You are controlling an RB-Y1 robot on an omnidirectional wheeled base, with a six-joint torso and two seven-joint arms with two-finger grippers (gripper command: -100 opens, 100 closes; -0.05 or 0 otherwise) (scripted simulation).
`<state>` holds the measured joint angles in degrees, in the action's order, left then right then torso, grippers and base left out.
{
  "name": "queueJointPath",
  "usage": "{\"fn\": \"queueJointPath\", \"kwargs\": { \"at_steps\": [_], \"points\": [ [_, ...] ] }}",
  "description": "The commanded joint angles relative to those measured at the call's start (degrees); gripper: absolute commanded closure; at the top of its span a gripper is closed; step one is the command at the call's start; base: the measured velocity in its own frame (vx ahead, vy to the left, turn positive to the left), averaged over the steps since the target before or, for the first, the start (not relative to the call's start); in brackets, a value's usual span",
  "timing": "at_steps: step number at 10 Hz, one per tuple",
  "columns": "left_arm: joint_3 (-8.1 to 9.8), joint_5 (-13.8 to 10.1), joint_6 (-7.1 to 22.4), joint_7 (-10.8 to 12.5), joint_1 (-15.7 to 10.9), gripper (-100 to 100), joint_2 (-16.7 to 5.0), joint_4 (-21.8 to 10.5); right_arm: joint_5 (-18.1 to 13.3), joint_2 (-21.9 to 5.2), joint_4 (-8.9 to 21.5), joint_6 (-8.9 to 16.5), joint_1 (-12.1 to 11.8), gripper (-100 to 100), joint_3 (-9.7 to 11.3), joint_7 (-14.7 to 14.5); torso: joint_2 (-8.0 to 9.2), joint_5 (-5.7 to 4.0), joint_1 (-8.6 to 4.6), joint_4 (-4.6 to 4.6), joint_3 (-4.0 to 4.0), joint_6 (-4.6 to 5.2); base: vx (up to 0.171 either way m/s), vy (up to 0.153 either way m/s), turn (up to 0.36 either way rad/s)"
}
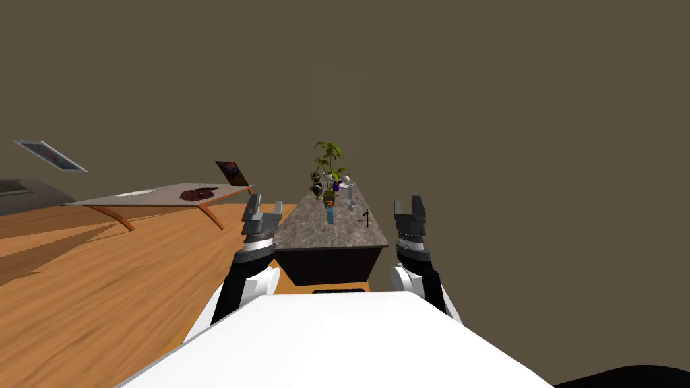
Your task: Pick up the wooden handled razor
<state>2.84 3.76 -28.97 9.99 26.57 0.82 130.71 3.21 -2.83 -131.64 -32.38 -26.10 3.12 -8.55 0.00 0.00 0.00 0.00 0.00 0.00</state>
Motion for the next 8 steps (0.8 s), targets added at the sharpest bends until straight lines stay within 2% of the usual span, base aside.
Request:
{"fn": "queueJointPath", "kwargs": {
  "at_steps": [1, 4, 8],
  "points": [
    [0.00, 0.0, 0.0, 0.0, 0.0, 0, 0.0, 0.0, 0.5, -2.5, 1.4, 0.7, -1.7, -100, -1.5, 0.2, 0.00, 0.00, 0.00, 0.00, 0.00, 0.00, -0.021, 0.033, 0.192],
    [-0.01, 0.0, 0.0, 0.0, 0.0, 0, 0.0, 0.0, 1.4, -6.6, 3.6, 2.1, -4.4, -100, -4.0, 0.4, 0.14, 0.03, 0.15, 0.03, 0.08, -0.02, -0.032, 0.045, 0.172],
    [-0.01, 0.0, 0.0, 0.0, 0.0, 0, 0.0, 0.0, 3.1, -13.8, 7.9, 5.1, -9.4, -100, -8.1, 1.1, 0.13, 0.04, 0.15, 0.03, 0.08, -0.01, -0.029, 0.053, 0.210]
  ]
}}
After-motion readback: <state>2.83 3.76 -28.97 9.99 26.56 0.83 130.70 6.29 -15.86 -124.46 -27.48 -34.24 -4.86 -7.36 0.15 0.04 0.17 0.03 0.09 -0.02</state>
